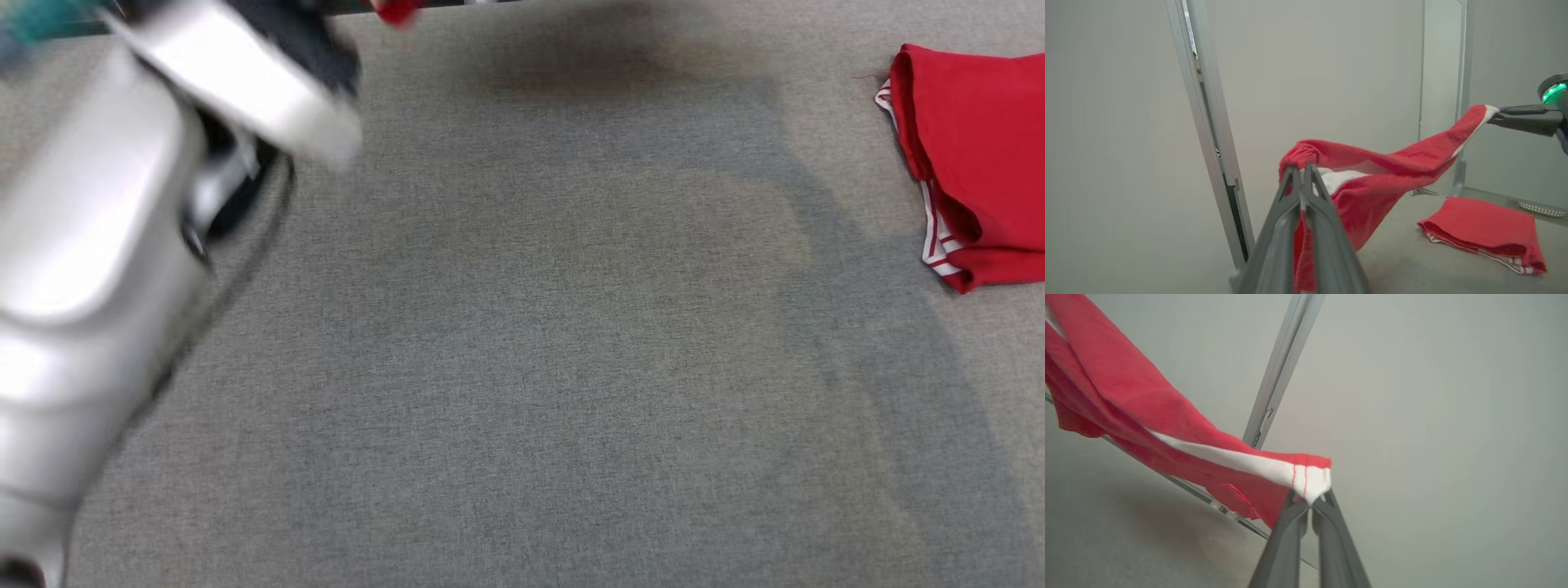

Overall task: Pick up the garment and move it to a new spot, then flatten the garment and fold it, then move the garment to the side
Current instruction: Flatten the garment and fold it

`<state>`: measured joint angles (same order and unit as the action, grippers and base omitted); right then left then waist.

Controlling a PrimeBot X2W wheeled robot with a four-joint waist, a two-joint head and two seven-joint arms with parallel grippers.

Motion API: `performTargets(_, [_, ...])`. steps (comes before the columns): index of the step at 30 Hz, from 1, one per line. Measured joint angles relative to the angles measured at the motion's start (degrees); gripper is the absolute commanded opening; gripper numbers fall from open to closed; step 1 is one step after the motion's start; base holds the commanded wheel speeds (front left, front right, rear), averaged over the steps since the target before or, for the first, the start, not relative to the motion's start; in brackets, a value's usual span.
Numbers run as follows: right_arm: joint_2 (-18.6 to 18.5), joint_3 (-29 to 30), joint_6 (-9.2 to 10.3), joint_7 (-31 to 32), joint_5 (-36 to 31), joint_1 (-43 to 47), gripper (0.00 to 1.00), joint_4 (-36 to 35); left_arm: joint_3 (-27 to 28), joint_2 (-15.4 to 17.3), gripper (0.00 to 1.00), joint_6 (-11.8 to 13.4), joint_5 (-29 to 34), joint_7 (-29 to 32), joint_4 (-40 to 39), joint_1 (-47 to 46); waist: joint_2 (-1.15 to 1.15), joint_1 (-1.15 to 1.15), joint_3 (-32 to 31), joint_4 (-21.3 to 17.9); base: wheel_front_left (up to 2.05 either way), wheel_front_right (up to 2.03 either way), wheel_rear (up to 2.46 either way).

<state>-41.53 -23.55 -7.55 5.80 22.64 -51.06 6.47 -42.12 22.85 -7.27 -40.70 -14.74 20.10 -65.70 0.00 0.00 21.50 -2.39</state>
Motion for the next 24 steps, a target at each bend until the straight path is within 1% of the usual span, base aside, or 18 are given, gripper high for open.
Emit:
performTargets(3, [-1.4, 0.4, 0.0, 0.2, 2.4, 8.5, 0.0, -0.5, -4.4, 1.9, 0.0, -0.2, -0.9, -0.1, -3.1, 9.2, 0.0, 0.0, 0.0, 0.3, 0.0, 0.0, 0.0])
performTargets(4, [-1.6, 0.7, 0.0, 0.4, 3.3, 11.9, 0.0, -0.8, -5.1, 2.6, 0.0, -0.2, -2.2, -0.2, -4.4, 12.6, 0.0, 0.0, 0.0, 0.4, 0.0, 0.0, 0.0])
performTargets(6, [-2.2, 2.2, 0.0, 0.8, 5.4, 18.9, 0.0, -1.7, -7.6, 5.3, 0.0, -0.2, -3.2, -0.2, -7.3, 18.8, 0.0, 0.0, -0.2, 0.5, 0.0, 0.0, 0.0])
performTargets(9, [-2.6, 4.9, -0.01, 1.4, 7.6, 29.9, 0.0, -3.1, -10.6, 8.4, 0.0, -0.2, -5.2, -0.3, -11.5, 28.3, 0.0, 0.0, -1.0, 0.8, 0.0, 0.0, 0.0])
performTargets(11, [-2.3, 6.7, -0.01, 2.0, 9.4, 37.3, 0.0, -4.2, -11.6, 9.8, 0.0, -0.2, -6.3, -0.3, -13.4, 33.9, 0.0, 0.0, -1.6, 1.0, 0.0, 0.0, 0.0])
performTargets(14, [-1.1, 7.5, -0.01, 4.0, 11.2, 47.7, 0.0, -6.7, -12.3, 12.0, 0.0, -0.1, -6.8, -0.3, -16.5, 40.5, 0.0, 0.0, -2.9, 1.4, 0.0, 0.0, 0.0])
performTargets(16, [0.1, 8.7, -0.01, 5.6, 12.8, 53.6, 0.0, -9.0, -12.6, 13.0, 0.0, 0.9, -5.9, -0.3, -18.5, 43.6, 0.0, 0.0, -3.8, 1.7, 0.0, 0.0, 0.0])
performTargets(19, [1.4, 11.8, -0.01, 8.0, 14.9, 60.9, 0.0, -13.7, -13.4, 15.0, 0.0, 3.5, -4.2, -0.3, -21.7, 47.5, 0.0, 0.0, -5.2, 2.2, 0.0, 0.0, 0.0])
performTargets(21, [1.6, 14.6, -0.01, 9.8, 16.3, 65.3, 0.0, -17.2, -13.5, 16.5, 0.0, 5.3, -4.1, -0.2, -24.4, 50.0, 0.0, 0.0, -6.0, 2.6, 0.0, 0.0, 0.0])
performTargets(24, [1.2, 20.0, -0.01, 13.2, 17.0, 71.5, 0.0, -22.5, -14.1, 19.2, 0.0, 6.3, -4.8, 1.6, -28.7, 52.5, 0.0, 0.0, -6.9, 3.5, 0.0, 0.0, 0.0])
